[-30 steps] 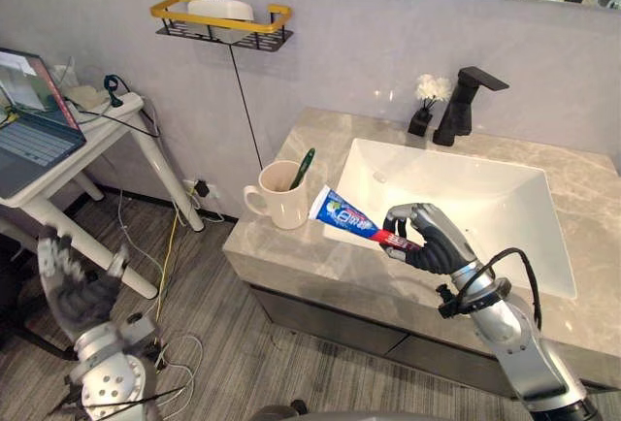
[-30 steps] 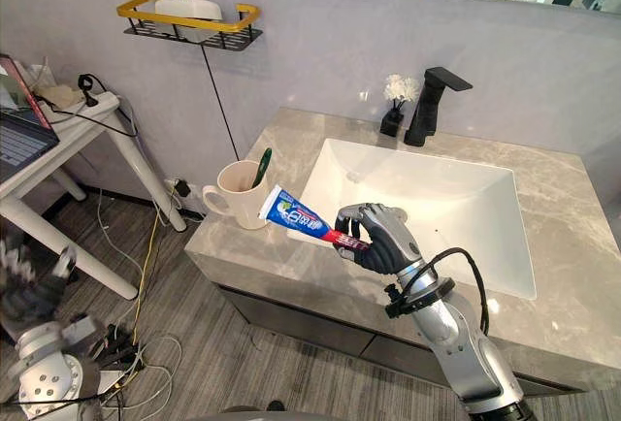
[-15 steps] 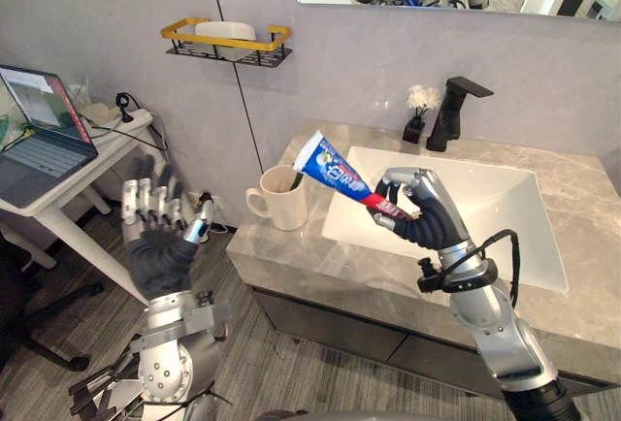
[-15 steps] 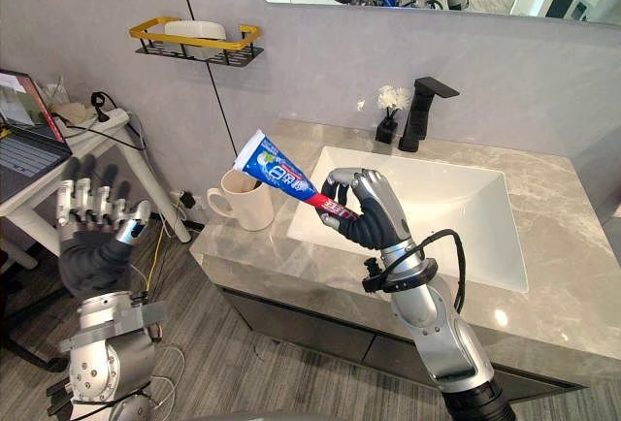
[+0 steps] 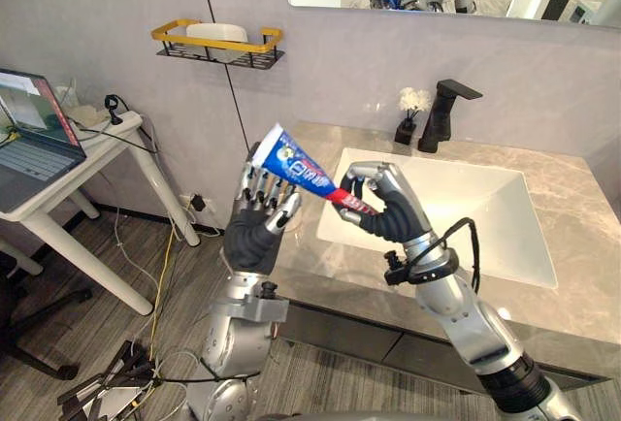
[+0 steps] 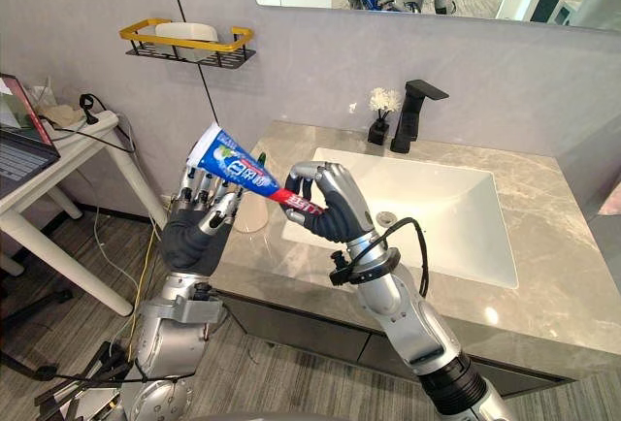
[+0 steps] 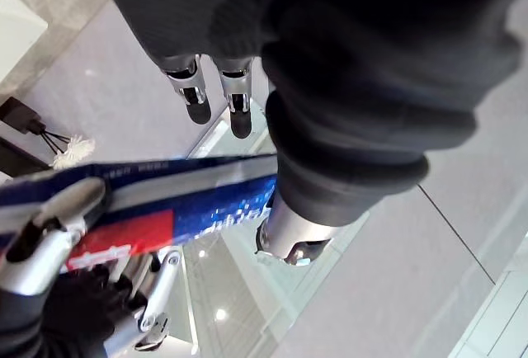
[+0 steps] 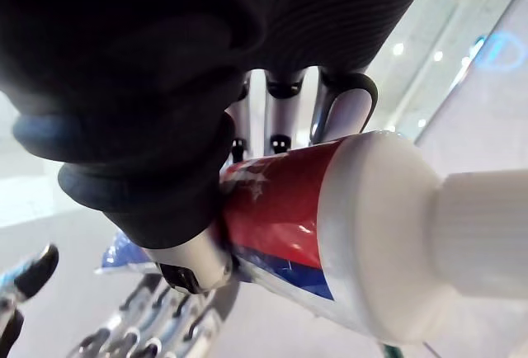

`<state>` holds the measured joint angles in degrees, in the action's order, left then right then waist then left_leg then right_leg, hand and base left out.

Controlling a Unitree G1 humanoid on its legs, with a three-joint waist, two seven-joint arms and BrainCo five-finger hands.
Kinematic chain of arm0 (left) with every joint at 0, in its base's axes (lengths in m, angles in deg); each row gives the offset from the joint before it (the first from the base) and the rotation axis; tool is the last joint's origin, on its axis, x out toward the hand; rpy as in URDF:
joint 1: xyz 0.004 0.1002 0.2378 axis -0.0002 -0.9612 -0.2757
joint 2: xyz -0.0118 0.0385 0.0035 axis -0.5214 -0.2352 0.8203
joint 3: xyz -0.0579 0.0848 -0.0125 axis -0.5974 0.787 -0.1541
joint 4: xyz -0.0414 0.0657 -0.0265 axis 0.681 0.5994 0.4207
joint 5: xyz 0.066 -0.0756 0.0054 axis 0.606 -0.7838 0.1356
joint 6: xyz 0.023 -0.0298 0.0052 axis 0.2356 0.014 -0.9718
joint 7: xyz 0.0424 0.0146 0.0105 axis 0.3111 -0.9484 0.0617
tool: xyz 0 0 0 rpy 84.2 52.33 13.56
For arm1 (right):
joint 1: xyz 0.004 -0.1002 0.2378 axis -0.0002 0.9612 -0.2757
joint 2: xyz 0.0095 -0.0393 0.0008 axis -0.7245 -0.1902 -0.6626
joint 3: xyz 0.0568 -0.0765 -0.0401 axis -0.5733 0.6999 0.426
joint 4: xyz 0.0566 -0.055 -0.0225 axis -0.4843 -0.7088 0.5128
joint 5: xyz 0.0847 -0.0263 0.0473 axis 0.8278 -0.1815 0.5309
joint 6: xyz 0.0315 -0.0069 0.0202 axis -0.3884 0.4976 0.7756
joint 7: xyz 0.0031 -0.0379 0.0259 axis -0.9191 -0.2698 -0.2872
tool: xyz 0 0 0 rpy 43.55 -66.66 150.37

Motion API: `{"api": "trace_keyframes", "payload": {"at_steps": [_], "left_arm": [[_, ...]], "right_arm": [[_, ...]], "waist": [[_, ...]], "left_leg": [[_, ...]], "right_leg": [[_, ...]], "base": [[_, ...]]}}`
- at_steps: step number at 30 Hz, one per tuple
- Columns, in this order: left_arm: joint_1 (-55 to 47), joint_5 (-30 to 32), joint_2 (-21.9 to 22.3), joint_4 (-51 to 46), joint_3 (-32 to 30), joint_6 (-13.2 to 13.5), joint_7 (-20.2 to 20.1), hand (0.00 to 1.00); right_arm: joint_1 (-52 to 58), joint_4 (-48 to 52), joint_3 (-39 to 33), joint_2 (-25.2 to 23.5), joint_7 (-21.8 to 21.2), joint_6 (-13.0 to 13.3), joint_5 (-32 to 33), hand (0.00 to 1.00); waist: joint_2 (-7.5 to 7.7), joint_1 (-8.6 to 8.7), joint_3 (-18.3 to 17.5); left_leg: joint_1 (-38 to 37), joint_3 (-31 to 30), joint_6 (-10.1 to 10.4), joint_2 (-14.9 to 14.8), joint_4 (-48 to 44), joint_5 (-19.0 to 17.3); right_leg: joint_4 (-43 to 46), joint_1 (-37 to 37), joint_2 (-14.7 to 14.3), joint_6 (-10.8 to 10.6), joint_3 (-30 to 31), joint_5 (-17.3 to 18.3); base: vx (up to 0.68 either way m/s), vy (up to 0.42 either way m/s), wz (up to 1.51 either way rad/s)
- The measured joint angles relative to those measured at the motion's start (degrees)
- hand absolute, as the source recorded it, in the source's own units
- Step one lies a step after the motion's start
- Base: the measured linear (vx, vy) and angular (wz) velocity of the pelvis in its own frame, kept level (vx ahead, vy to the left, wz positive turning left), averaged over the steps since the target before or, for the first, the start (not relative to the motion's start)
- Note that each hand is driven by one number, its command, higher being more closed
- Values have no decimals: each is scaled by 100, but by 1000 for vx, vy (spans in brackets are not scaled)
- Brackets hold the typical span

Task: Organize washtable

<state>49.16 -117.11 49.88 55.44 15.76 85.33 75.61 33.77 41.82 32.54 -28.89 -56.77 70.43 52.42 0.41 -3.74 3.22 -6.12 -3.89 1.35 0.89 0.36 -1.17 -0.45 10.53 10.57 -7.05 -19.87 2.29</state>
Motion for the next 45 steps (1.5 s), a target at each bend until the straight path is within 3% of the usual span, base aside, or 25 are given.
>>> {"api": "trace_keyframes", "payload": {"at_steps": [9, 10, 24, 25, 35, 38, 45], "left_arm": [[307, -242, -44, 328, 323, 94, 19, 0], [361, -243, -46, 391, 339, 98, 22, 100], [432, -450, -14, 609, 319, 246, 302, 100], [433, -450, 1, 609, 311, 252, 302, 100], [732, -352, 38, 650, 293, 157, 303, 100], [870, -313, 39, 772, 316, 94, 305, 100], [1264, 74, 142, 892, 538, -3, 276, 100]], "right_arm": [[-377, -300, 412, -102, -8, 3, 121, 100], [-387, -326, 440, -134, -8, 2, 123, 100], [-396, -529, 763, -184, -3, 57, 100, 100], [-396, -531, 763, -187, -3, 65, 100, 0], [-138, -506, 457, -445, 100, 203, -34, 0], [61, -472, 261, -487, 99, 250, -62, 0], [427, -470, -784, -609, 236, 74, 132, 0]], "waist": [[57, 8, -48], [59, 3, -50], [131, 19, -123], [132, 25, -133], [132, 163, -183], [148, 289, -193], [148, 341, -193]], "left_leg": [[-44, 83, -8, -5, 185, 103], [-45, 84, -8, -5, 184, 103], [4, 91, -13, -5, 195, 108], [4, 91, -13, -5, 196, 108], [-10, 273, -13, -72, 235, 111], [-30, 287, -3, -77, 288, 138], [-161, 498, -2, -89, 368, 136]], "right_leg": [[12, -89, 3, 3, 99, -16], [13, -89, 3, 3, 99, -16], [9, -179, 4, 8, 103, -19], [9, -180, 4, 8, 103, -19], [11, -279, -32, 48, 278, -49], [12, -275, -40, 41, 285, -56], [15, -284, -57, 30, 462, -71]], "base": [[-10, 3, -4], [0, 0, 0], [-5, -1, 0], [0, 0, 0], [-16, -4, -8], [1, -4, -2], [-19, 0, -13]]}}
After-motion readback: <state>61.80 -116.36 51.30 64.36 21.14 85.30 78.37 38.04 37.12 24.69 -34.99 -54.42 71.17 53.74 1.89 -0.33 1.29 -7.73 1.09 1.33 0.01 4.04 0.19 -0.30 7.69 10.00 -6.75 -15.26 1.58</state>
